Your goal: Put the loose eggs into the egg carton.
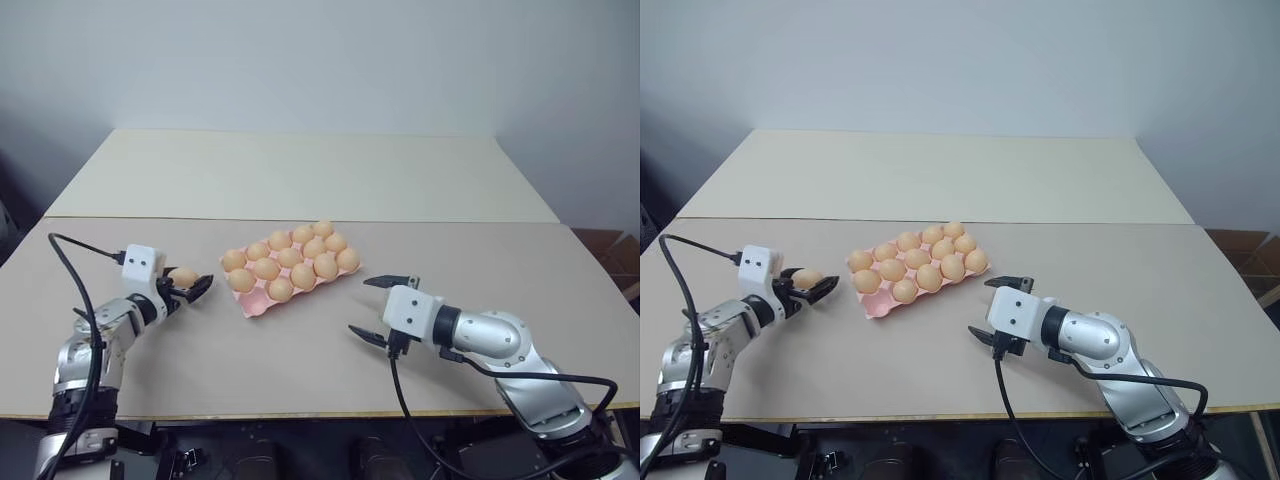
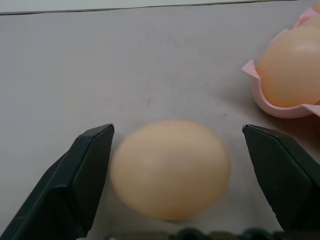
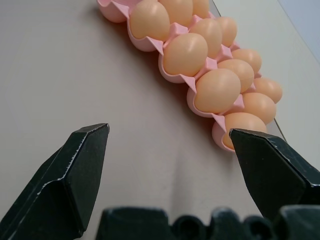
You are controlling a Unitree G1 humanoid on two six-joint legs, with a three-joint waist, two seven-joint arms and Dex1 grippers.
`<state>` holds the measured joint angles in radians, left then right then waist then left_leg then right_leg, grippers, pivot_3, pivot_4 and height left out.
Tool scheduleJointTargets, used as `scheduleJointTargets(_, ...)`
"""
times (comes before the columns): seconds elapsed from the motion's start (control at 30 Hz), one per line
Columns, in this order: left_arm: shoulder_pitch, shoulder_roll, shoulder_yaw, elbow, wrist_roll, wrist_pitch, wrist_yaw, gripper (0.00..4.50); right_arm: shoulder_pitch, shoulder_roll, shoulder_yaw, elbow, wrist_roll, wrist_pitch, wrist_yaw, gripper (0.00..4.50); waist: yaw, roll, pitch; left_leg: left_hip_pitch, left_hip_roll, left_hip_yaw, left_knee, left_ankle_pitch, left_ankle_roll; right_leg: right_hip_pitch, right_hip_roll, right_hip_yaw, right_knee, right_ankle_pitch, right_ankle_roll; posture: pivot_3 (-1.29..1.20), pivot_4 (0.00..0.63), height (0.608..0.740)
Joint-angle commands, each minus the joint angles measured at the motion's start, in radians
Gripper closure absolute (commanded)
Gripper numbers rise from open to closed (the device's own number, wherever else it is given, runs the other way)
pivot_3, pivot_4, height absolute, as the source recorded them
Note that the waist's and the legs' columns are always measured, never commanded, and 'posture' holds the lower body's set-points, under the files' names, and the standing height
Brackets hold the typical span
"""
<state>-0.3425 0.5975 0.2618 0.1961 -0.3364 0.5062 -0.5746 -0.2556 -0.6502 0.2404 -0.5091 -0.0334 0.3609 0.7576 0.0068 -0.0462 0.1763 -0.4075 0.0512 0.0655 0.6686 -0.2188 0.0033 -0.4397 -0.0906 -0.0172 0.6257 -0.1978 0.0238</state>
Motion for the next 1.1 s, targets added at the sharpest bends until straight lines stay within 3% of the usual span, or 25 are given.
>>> scheduleJointTargets(0.03, -0.017, 0.001, 0.016, -0.006, -0.008, -0.025, -0.003, 0.87, -0.011, -0.005, -0.026, -0.023, -0.004, -0.007, -0.008, 0.0, 0.0, 0.0, 0.0, 0.0, 0.0, 0.0, 0.0, 0.0, 0.0, 0.0, 0.0, 0.0, 0.0, 0.0, 0.0, 0.0, 0.15, 0.74)
scheduleJointTargets(0.13, -0.019, 0.003, 0.014, 0.002, -0.004, -0.025, -0.003, 1.86, -0.012, -0.004, -0.024, -0.021, -0.007, -0.007, -0.009, 0.0, 0.001, 0.0, 0.0, 0.0, 0.0, 0.0, 0.0, 0.0, 0.0, 0.0, 0.0, 0.0, 0.0, 0.0, 0.0, 0.0, 0.15, 0.74)
scheduleJointTargets(0.2, -0.017, 0.009, 0.008, 0.006, 0.001, -0.021, -0.008, 2.15, -0.014, -0.003, -0.023, -0.021, -0.008, -0.007, -0.009, 0.0, 0.001, 0.0, 0.0, 0.0, 0.0, 0.0, 0.0, 0.0, 0.0, 0.0, 0.0, 0.0, 0.0, 0.0, 0.0, 0.0, 0.15, 0.74)
scheduleJointTargets(0.4, 0.022, 0.017, 0.032, -0.092, -0.036, -0.031, -0.05, 2.15, -0.012, -0.003, -0.02, -0.022, -0.012, -0.006, -0.011, 0.0, 0.0, 0.0, 0.0, 0.0, 0.0, 0.0, 0.0, 0.0, 0.0, 0.0, 0.0, 0.0, 0.0, 0.0, 0.0, 0.0, 0.15, 0.74)
scheduleJointTargets(0.57, 0.085, 0.061, 0.086, -0.311, -0.124, -0.009, -0.112, 2.15, -0.001, -0.004, -0.025, -0.03, -0.015, -0.004, -0.018, 0.0, -0.002, 0.0, 0.0, -0.001, 0.0, 0.0, 0.0, 0.0, 0.0, -0.001, 0.0, 0.0, 0.0, 0.0, -0.001, 0.0, 0.15, 0.74)
scheduleJointTargets(0.73, 0.131, 0.096, 0.079, -0.464, -0.285, 0.065, -0.252, 2.15, 0.005, 0.01, -0.019, -0.031, -0.021, -0.002, -0.033, 0.0, -0.001, 0.0, 0.0, 0.0, 0.0, 0.0, 0.0, 0.0, 0.0, 0.0, 0.0, 0.0, 0.0, -0.001, -0.002, 0.0, 0.15, 0.74)
scheduleJointTargets(1.1, 0.014, 0.087, -0.144, -0.341, -0.193, 0.055, -0.313, 2.15, 0.057, -0.016, -0.058, -0.029, -0.03, -0.023, -0.047, 0.0, 0.003, 0.0, 0.0, 0.001, -0.001, 0.0, 0.001, 0.0, 0.0, 0.001, 0.0, 0.001, 0.0, -0.003, -0.005, 0.0, 0.15, 0.74)
